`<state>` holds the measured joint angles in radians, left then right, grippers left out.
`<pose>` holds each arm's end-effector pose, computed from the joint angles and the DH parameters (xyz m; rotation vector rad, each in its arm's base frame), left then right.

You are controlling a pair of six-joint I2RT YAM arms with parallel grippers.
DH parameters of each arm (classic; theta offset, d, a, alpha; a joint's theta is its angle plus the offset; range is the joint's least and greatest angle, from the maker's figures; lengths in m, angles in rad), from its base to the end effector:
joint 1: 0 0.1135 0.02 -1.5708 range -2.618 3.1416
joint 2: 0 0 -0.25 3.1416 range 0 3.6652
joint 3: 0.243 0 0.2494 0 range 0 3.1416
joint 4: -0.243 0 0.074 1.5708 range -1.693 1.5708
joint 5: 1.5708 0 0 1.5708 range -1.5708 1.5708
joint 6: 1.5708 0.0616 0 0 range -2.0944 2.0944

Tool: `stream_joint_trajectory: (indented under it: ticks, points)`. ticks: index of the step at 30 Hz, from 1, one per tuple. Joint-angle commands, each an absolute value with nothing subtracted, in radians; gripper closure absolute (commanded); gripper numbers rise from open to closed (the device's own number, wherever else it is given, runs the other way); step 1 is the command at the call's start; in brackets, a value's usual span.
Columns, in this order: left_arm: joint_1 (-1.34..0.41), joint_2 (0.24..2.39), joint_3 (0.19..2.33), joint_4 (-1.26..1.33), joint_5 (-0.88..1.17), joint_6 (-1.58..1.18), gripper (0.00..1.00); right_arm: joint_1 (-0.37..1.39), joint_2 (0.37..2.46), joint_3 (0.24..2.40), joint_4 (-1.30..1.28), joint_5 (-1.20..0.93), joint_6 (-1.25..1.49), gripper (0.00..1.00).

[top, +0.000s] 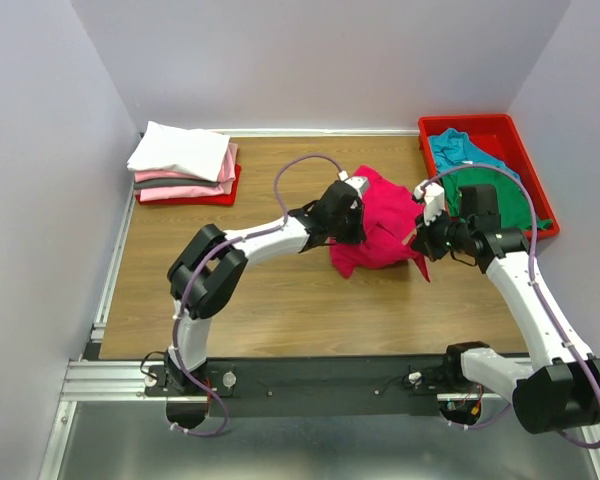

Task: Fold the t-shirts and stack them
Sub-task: Flatten the tshirt out

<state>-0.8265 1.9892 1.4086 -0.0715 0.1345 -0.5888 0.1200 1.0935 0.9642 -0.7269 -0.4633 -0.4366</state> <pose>0.3084 -0.3471 0.1774 0.3606 2.3513 -0.8862 0.2325 0.0558 0.2663 -0.8407 2.1928 0.4072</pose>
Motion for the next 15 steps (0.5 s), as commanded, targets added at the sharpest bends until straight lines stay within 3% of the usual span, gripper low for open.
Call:
stream_joint_trajectory:
  ticks: [1, 12, 15]
  points:
    - [-0.813, 1.838, 1.34, -0.051, 0.028, -0.568, 1.0, 0.112, 1.045, 0.92, -0.716, -0.328, -0.416, 0.99]
    - [-0.681, 1.427, 0.985, -0.025, -0.025, -0.613, 1.0, 0.104, 1.04, 0.923, -0.716, -0.152, -0.433, 1.0]
    - [-0.594, 1.144, 0.809, -0.049, -0.025, -0.695, 1.0, 0.098, 1.045, 0.919, -0.716, -0.04, -0.456, 1.0]
